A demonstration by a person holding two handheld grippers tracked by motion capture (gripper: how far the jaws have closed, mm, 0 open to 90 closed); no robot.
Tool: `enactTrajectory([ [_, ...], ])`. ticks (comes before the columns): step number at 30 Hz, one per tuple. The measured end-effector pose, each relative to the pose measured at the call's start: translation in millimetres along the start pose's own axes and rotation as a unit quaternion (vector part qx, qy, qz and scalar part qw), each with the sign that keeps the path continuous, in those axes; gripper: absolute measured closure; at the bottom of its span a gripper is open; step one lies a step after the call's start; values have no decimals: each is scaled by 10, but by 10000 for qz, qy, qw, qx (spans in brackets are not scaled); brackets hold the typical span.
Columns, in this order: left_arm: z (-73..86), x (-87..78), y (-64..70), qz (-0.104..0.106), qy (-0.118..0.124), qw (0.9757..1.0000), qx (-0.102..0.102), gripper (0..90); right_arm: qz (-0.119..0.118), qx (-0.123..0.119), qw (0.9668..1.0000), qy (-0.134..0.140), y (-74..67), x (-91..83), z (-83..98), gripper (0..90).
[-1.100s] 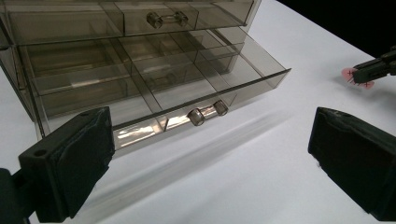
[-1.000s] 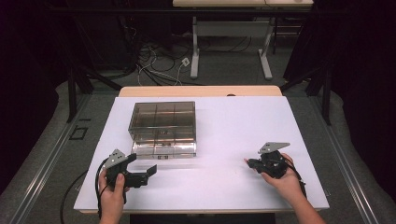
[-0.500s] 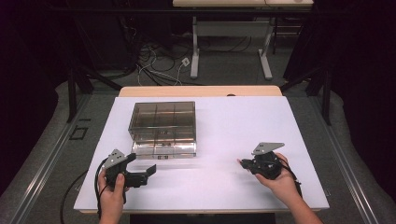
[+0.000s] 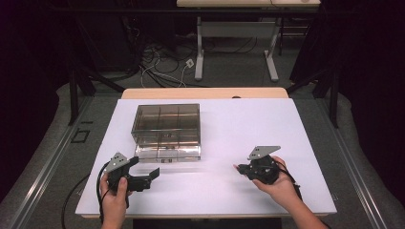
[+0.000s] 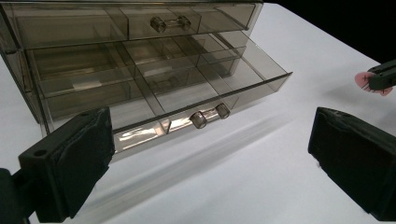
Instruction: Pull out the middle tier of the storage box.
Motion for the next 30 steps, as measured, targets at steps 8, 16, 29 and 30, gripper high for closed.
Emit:
enactTrajectory([
  [8,1,-8,-15,-13,5,10000,-33,7,-201,-88,9998,3,-131,114,-139,855],
  [16,0,-25,-29,-28,4,10000,-30,7,-385,-200,9991,0,-272,237,-294,855],
  [29,6,-36,-55,-70,6,10000,-45,7,-592,-299,9978,39,-444,452,-459,855],
  [30,6,-37,-56,-70,5,10000,-44,7,-608,-351,9975,61,-457,478,-472,855],
])
Point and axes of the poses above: each handheld gripper's, and its own axes: x roughly forward along the jaws, z roughly out of its underside, y roughly to its right, the point moved 1 cm from there along x, roughly forward along the jaws, and after that the axes turned 2 degrees about y, right-handed, at the moved point
